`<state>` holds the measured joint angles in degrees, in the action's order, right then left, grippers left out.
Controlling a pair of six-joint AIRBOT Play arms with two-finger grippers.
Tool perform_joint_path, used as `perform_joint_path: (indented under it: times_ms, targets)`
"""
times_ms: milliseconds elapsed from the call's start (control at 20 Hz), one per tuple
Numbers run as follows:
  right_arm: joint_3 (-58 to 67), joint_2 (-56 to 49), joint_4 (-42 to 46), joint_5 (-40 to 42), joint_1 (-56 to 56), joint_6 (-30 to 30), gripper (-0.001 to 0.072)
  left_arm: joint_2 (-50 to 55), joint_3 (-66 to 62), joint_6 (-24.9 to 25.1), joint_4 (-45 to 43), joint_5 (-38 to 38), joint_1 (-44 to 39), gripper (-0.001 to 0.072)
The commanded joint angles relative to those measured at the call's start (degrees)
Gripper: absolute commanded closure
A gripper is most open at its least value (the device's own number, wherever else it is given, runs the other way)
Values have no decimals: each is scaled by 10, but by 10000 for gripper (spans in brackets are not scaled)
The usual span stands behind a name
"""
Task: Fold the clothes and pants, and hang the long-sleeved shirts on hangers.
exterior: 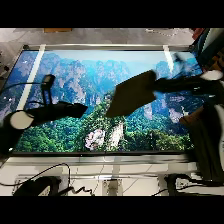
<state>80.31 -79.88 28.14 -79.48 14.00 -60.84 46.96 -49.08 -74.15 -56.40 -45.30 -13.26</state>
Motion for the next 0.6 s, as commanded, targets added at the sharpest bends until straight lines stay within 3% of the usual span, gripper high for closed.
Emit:
perform_joint_path:
  times_ms: [0, 200, 400, 550]
  targets:
    - [50, 71, 6, -15, 144, -70, 675, -66, -18, 0, -28, 10, 6, 11]
    - [90, 127, 21, -15, 339, -92, 676, -124, -18, 0, -104, 10, 6, 11]
    - [99, 165, 109, -21, 516, -95, 675, -153, -17, 0, -161, 10, 6, 11]
    - [100, 188, 256, -38, 614, -199, 676, -152, -17, 0, -167, 10, 6, 11]
